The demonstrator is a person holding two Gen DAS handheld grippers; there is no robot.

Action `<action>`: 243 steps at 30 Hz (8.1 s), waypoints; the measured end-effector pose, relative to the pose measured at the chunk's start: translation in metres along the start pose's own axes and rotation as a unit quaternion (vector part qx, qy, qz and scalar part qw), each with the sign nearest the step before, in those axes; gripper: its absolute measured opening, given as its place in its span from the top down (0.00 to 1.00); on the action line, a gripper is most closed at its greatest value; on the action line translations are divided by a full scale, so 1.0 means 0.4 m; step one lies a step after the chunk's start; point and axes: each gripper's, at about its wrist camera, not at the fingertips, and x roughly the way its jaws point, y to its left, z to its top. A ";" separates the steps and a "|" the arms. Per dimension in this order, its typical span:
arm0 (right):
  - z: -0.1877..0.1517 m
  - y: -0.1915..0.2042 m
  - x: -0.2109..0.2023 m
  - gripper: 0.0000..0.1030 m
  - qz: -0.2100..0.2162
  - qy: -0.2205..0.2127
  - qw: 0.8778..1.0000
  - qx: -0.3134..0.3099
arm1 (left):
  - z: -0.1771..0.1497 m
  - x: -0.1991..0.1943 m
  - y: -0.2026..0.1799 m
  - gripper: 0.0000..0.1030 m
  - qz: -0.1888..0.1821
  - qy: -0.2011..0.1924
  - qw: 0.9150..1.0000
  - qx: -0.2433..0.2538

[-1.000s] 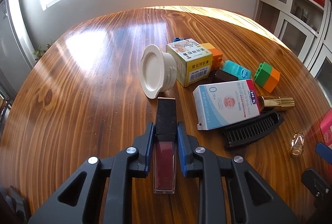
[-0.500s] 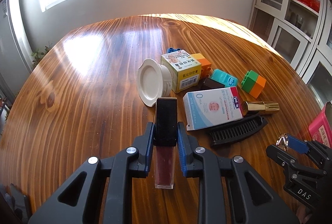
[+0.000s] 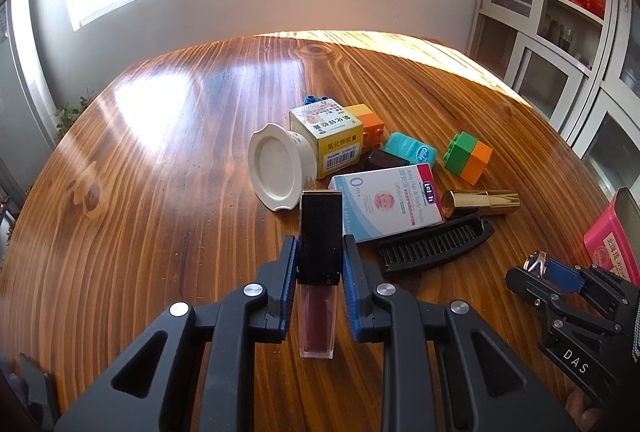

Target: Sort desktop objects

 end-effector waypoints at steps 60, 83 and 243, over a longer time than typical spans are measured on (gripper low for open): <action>-0.218 -0.314 -0.465 0.61 -0.096 -0.176 0.965 0.171 | -0.072 -0.181 -0.463 0.77 -0.145 -0.022 0.977 0.158; -0.280 -0.465 -0.509 0.61 -0.133 -0.193 0.945 0.229 | -0.087 -0.229 -0.717 0.77 -0.210 -0.032 0.947 0.241; -0.072 -0.056 -0.239 0.12 -0.011 -0.106 0.992 0.075 | 0.078 0.066 0.108 0.27 -0.059 -0.057 0.996 -0.036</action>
